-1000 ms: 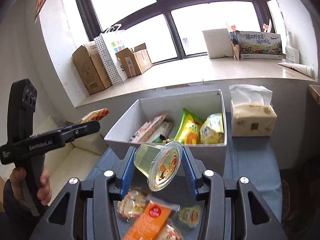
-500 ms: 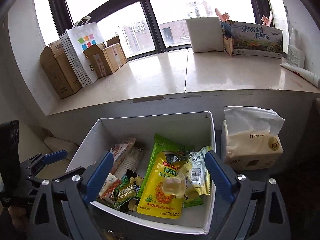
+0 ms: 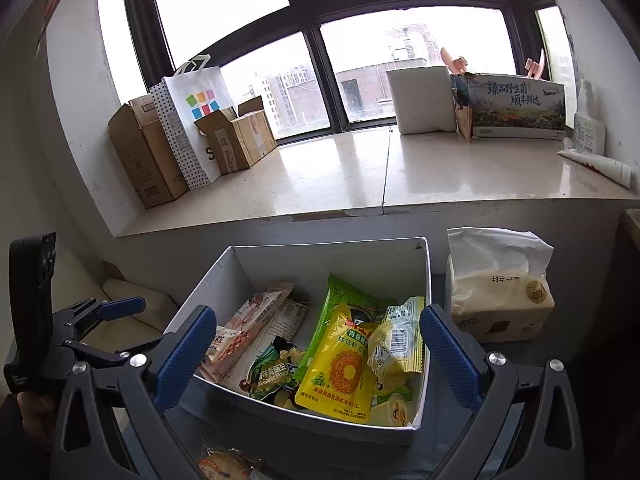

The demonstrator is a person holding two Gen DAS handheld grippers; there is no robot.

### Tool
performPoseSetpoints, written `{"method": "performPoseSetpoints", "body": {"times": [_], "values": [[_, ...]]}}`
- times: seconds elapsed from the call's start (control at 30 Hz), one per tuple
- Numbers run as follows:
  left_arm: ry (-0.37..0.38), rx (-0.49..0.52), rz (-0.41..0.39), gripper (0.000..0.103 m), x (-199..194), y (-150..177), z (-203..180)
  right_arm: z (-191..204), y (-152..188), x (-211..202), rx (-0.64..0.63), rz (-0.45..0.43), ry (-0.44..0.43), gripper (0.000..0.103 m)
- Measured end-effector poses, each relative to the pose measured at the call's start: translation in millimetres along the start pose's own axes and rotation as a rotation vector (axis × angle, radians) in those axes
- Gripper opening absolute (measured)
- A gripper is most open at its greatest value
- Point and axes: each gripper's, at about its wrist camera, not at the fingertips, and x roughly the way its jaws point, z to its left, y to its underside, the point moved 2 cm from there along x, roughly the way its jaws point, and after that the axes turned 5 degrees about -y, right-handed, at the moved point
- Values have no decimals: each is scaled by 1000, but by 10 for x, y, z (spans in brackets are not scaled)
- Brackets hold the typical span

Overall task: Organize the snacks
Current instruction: 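Grasp the second jelly cup with the right tool while the left tool grasps the round bread pack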

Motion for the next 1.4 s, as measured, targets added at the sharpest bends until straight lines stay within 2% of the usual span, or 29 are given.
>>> {"method": "performPoseSetpoints", "body": {"times": [0.27,0.37,0.4,0.5,0.7,0.83,1.0,1.4], "values": [[12,23,-97,103,-722,482,-179,395,469,-573,-101,-17,-58,103],[-69,92,-124,103,-927,712,-321,453,715,-722,-53,0,-115,103],[-72,89,-127,103,-981,783,-336,462,798,-764,-40,6,-130,103],[-1,41,-88,103,-1057,981,-339,458,1028,-887,-15,6,-136,103],[-22,-8,-54,103,-1064,1377,-342,295,1502,-948,141,54,-244,103],[-36,-36,-8,103,-952,1668,-305,196,1862,-860,139,101,-143,103],[5,-83,56,103,-857,1917,-226,58,2088,-750,170,140,-114,103],[9,-120,68,103,-889,2058,-122,-174,1903,-179,88,187,9,103]]}}
